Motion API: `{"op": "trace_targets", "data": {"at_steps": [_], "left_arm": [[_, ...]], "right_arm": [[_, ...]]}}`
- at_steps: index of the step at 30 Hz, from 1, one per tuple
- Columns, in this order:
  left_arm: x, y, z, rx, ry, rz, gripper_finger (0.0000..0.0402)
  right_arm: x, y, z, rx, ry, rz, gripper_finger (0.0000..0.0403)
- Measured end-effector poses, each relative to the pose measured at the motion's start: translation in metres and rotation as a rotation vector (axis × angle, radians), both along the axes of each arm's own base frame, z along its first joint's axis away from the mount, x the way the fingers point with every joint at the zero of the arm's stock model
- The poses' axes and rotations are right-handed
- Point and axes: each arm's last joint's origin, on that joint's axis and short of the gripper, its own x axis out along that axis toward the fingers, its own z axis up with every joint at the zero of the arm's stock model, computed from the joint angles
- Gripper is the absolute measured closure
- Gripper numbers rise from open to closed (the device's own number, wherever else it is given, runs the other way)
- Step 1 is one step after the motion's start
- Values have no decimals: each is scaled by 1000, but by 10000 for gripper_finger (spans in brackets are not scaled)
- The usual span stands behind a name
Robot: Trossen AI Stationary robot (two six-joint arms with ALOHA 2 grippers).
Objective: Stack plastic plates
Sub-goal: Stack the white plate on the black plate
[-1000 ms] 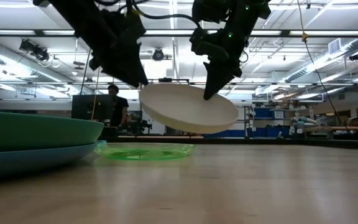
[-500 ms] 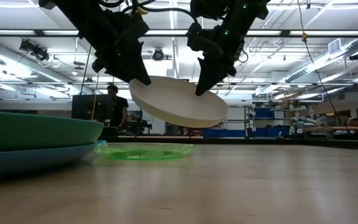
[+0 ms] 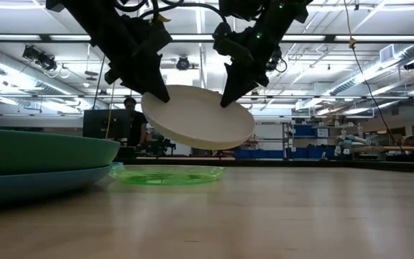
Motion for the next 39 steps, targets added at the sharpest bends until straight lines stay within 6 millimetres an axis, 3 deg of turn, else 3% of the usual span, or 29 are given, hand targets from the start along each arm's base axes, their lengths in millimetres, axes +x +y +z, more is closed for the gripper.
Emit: {"op": "trace_targets", "data": {"at_steps": [6,13,30,39], "left_arm": [[-2,1,-1,-6,8,19,352],[-2,0,-2,-10,19,15,358],[-9,-9,2,-95,43,-61,361],[-35,-23,15,-147,85,-90,361]], "right_arm": [[0,0,0,3,-5,2,371],[1,1,1,-13,-9,35,356],[-1,7,22,7,23,109,199],[-22,25,47,-82,-15,99,171]]}}
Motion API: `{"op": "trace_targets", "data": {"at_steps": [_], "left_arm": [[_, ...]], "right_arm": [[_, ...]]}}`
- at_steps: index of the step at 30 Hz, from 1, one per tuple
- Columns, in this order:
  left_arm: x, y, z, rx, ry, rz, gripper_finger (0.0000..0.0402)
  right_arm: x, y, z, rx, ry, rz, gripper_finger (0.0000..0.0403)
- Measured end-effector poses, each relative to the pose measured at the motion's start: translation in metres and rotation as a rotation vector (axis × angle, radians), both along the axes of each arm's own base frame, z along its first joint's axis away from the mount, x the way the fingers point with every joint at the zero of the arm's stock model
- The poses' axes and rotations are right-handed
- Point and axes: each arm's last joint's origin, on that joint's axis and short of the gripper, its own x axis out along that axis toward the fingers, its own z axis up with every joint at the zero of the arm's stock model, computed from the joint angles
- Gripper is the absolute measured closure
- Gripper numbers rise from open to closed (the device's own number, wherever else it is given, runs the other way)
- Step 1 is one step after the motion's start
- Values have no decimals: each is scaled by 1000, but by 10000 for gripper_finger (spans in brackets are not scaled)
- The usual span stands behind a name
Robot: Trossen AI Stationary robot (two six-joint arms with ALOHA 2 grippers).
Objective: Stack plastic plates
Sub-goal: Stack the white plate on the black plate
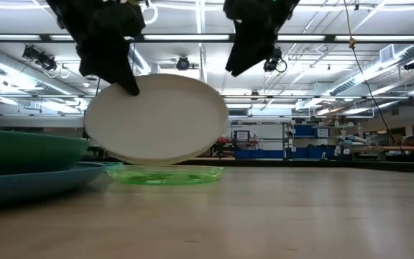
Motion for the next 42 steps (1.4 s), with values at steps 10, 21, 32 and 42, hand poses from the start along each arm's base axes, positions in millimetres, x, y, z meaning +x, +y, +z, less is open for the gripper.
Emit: {"op": "trace_targets", "data": {"at_steps": [10,21,32,42], "left_arm": [[-8,-1,12,58,-64,23,361],[-18,-17,39,-1,-136,-89,361],[-48,-40,60,-236,-153,-192,361],[-76,-49,52,-394,92,-262,361]], "right_arm": [[-21,2,-7,5,-7,-68,171],[-29,4,-30,34,-16,-84,173],[-25,27,-39,47,-72,-14,175],[2,68,-52,26,-206,180,178]]}}
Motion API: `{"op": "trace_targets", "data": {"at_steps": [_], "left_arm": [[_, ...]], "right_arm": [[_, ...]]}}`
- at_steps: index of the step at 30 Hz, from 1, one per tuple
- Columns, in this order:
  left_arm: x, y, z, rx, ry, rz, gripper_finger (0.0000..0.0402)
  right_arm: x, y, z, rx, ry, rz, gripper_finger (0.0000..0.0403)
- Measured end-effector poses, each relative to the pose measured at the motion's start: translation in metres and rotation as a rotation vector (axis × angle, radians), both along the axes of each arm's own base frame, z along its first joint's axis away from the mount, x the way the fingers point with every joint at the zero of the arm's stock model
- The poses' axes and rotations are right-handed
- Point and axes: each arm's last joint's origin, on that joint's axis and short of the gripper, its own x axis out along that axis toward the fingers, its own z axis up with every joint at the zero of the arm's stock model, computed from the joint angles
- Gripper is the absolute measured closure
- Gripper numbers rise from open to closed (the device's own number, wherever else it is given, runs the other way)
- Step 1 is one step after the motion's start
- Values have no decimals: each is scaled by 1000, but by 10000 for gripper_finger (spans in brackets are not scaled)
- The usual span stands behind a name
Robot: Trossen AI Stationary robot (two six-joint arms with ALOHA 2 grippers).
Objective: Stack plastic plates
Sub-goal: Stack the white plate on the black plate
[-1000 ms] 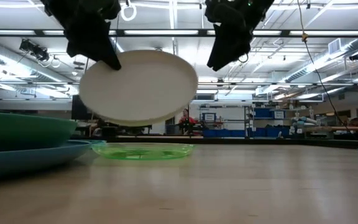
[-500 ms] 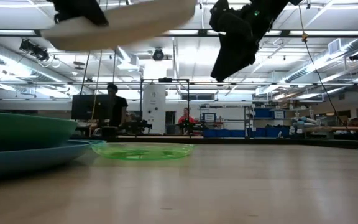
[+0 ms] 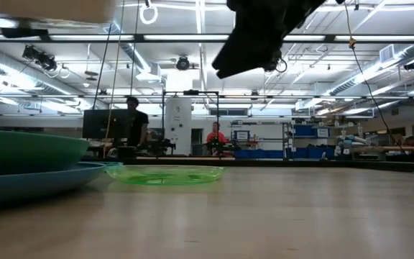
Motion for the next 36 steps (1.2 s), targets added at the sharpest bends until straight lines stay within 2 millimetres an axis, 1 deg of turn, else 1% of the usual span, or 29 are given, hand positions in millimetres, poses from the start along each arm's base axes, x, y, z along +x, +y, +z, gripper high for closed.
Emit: {"op": "trace_targets", "data": {"at_steps": [4,6,13,18,26,29,36], "left_arm": [[-8,-3,-5,15,90,-50,361],[-10,-5,-5,18,95,-58,361],[-11,-6,-6,-1,119,-69,361],[-9,-9,-12,10,158,-59,361],[1,-26,-33,96,244,-115,361],[2,-30,-37,122,262,-145,361],[1,-29,-40,171,288,-187,361]], "right_arm": [[15,14,-16,6,-44,62,179],[21,20,-23,13,-62,87,180],[30,30,-41,4,-70,110,181],[33,32,-43,-6,-95,111,184],[34,32,-41,-26,-114,118,185],[34,31,-42,-29,-109,117,187],[34,32,-41,-28,-116,116,188]]}}
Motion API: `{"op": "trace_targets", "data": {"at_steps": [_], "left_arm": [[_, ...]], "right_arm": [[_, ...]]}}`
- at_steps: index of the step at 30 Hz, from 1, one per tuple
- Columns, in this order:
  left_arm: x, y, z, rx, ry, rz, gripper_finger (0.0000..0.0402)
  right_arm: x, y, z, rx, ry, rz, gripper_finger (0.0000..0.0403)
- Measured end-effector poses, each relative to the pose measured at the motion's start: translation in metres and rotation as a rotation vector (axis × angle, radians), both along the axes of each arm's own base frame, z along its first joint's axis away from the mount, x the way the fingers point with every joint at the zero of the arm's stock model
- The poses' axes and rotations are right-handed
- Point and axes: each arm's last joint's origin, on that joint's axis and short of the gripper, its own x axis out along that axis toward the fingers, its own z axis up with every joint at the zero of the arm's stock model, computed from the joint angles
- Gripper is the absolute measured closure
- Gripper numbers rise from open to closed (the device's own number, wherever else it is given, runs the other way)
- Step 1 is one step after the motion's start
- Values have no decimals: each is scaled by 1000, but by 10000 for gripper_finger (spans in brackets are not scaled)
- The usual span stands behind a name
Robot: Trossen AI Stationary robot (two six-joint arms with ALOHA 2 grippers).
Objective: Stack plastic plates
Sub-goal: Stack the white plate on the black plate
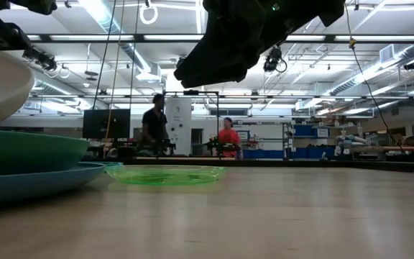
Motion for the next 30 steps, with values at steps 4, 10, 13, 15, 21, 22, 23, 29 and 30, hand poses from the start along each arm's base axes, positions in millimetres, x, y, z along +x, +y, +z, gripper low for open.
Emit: {"op": "trace_targets", "data": {"at_steps": [4,10,13,15,21,22,23,29,30], "left_arm": [[0,1,0,18,-13,-13,361],[2,0,-11,5,-41,-20,361],[1,1,-26,-26,-28,-27,361],[-1,3,-34,-33,-14,-24,361],[-3,7,-41,-18,13,10,359],[-3,8,-41,-16,12,8,355],[-3,8,-42,-14,13,9,349],[-2,9,-42,-13,11,19,289],[-2,9,-42,-13,11,21,279]], "right_arm": [[0,0,0,0,-2,0,189],[0,0,1,2,-8,1,190],[0,0,1,3,-7,8,190],[0,0,1,3,-6,9,190],[0,1,1,4,-9,10,190],[1,0,1,4,-10,9,190],[1,0,1,4,-10,9,190],[1,0,1,2,-9,12,191],[1,0,1,2,-9,12,191]]}}
